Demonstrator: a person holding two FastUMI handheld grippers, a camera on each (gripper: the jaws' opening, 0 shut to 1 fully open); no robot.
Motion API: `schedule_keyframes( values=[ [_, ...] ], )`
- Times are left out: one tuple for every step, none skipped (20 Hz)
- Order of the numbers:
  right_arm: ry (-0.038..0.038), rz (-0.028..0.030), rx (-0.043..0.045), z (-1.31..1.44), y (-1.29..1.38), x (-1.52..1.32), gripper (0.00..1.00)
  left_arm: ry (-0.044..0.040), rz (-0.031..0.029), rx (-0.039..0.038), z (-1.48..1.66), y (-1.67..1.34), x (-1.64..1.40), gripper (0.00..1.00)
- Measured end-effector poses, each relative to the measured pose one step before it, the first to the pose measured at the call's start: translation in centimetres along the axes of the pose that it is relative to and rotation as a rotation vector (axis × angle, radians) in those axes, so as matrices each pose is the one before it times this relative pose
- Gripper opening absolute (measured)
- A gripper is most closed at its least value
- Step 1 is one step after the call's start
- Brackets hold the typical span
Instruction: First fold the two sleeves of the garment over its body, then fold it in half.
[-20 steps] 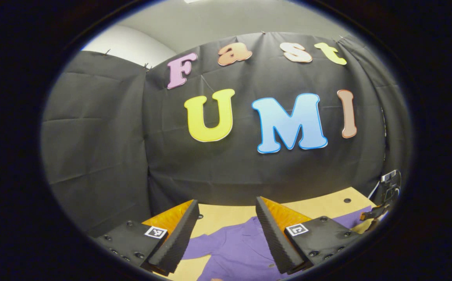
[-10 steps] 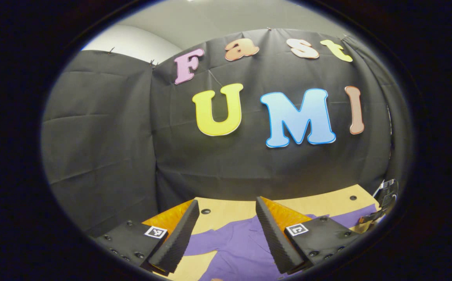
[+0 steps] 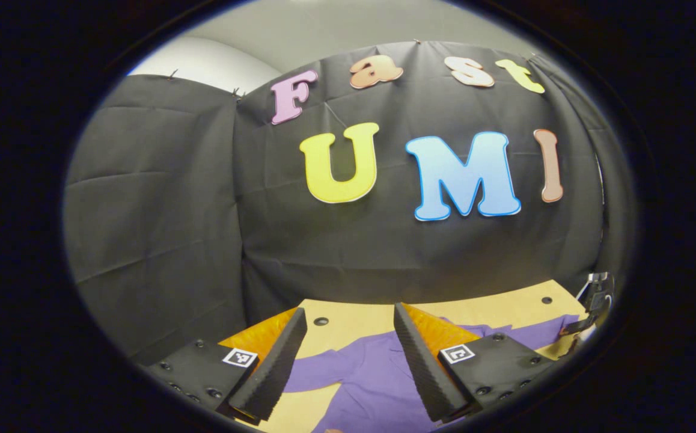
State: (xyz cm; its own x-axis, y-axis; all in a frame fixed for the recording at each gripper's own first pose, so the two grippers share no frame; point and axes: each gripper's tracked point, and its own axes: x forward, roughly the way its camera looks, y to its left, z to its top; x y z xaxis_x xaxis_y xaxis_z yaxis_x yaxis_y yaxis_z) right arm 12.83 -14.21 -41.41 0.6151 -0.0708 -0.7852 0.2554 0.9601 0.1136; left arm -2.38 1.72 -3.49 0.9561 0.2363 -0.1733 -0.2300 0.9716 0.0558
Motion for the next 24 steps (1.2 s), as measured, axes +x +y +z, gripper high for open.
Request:
schedule_keyframes(
  values=[
    [0.00463,-0.00241,0.00617,0.005,0.044,-0.139,0.02,0.00351,-0.00205,-0.00105,-0.174,0.155,0.21,0.96],
    [0.00167,0.00267,0.01647,0.16,0.333,-0.239,0.02,0.00406,-0.0026,-0.00156,-0.198,0.285,0.164,0.96],
    [-0.01143,0.01884,0.02193,0.571,0.884,-0.573,0.02,0.00342,-0.00296,-0.00235,-0.233,0.223,0.123,0.96],
    [-0.01409,0.01735,0.01746,0.448,0.749,-0.435,0.01,-0.00083,-0.00296,-0.00192,-0.061,0.17,-0.009,0.96],
    [-0.0062,0.02288,0.01621,0.516,0.702,-0.386,0.01,0.00293,-0.00477,-0.00151,-0.195,0.141,0.14,0.96],
    [-0.01164,0.0243,0.00591,0.546,1.413,-0.86,0.01,0.00331,-0.00402,-0.00036,-0.355,0.211,0.213,0.96],
    [-0.00707,0.01365,-0.00201,-0.048,1.228,-0.184,0.01,0.00155,-0.00314,-0.00132,-0.025,0.3,0.24,0.96],
    [-0.00586,0.02643,-0.00119,0.235,1.646,-0.34,0.01,-0.00024,-0.00351,-0.00237,-0.114,0.325,0.136,0.96],
    [-0.00667,0.02847,-0.00159,0.052,1.845,-0.373,0.01,0.00381,-0.00184,-0.00288,-0.255,0.561,0.372,0.96],
    [-0.00518,0.02238,-0.00359,0.185,1.396,-0.282,0.01,0.00302,-0.0007,-0.00247,-0.278,0.408,0.212,0.96],
    [-0.0051,0.01893,-0.00691,0.027,1.55,-0.323,0.01,0.00361,0.00021,-0.00201,-0.379,0.494,0.176,0.96],
    [-0.00666,0.01928,-0.00903,0.156,1.535,-0.263,0.01,0.00524,0.00071,-0.00199,-0.421,0.635,0.263,0.96],
    [-0.00272,0.02678,-0.01234,-0.133,2.207,-0.343,0.01,0.00711,0.00254,-0.00183,-0.594,0.972,0.398,0.96],
    [0.0001,0.033,-0.00783,-0.336,2.4,-0.493,0.01,0.00721,0.00553,-0.00255,-0.592,1.193,0.361,0.96],
    [0.00273,0.03088,-0.00801,-0.304,2.838,-0.174,0.01,0.00946,0.00609,-0.00619,-0.728,1.44,0.564,0.96],
    [0.00336,0.02169,-0.00778,-0.399,2.366,-0.111,0.01,0.00635,0.00635,-0.00529,-0.534,1.218,0.52,0.95],
    [0.00548,0.02836,-0.02193,-0.695,3.255,-0.048,0.04,0.01226,0.00899,-0.00597,-0.935,1.792,0.716,0.95],
    [0.00859,0.023,-0.01941,-0.812,3.11,0.126,0.01,0.01714,0.01037,-0.00339,-1.345,2.16,0.903,0.95],
    [0.00554,0.0144,-0.00022,-0.502,1.509,0.061,0.04,0.00765,0.0056,0.00012,-0.686,1.458,0.542,0.96],
    [0.01082,0.02108,-0.00436,-0.842,2.543,0.067,0.01,0.01215,0.00973,0.00195,-0.796,2.058,0.669,0.96],
    [0.01003,0.02346,-0.01494,-0.978,3.02,0.27,0.01,0.01065,0.00581,-0.00293,-1.09,1.699,0.689,0.96],
    [0.01019,0.02368,-0.00872,-0.809,2.282,0.16,0.01,0.01683,0.00862,-0.00962,-1.048,1.759,0.92,0.95],
    [0.01425,0.02947,-0.01792,-1.154,2.975,0.115,0.04,0.01784,0.01182,-0.01047,-1.351,1.983,0.662,0.96],
    [0.0138,0.01747,-0.02341,-0.958,2.164,0.202,0.01,0.01099,0.00905,-0.00304,-0.615,1.11,0.573,0.94]
  ],
)
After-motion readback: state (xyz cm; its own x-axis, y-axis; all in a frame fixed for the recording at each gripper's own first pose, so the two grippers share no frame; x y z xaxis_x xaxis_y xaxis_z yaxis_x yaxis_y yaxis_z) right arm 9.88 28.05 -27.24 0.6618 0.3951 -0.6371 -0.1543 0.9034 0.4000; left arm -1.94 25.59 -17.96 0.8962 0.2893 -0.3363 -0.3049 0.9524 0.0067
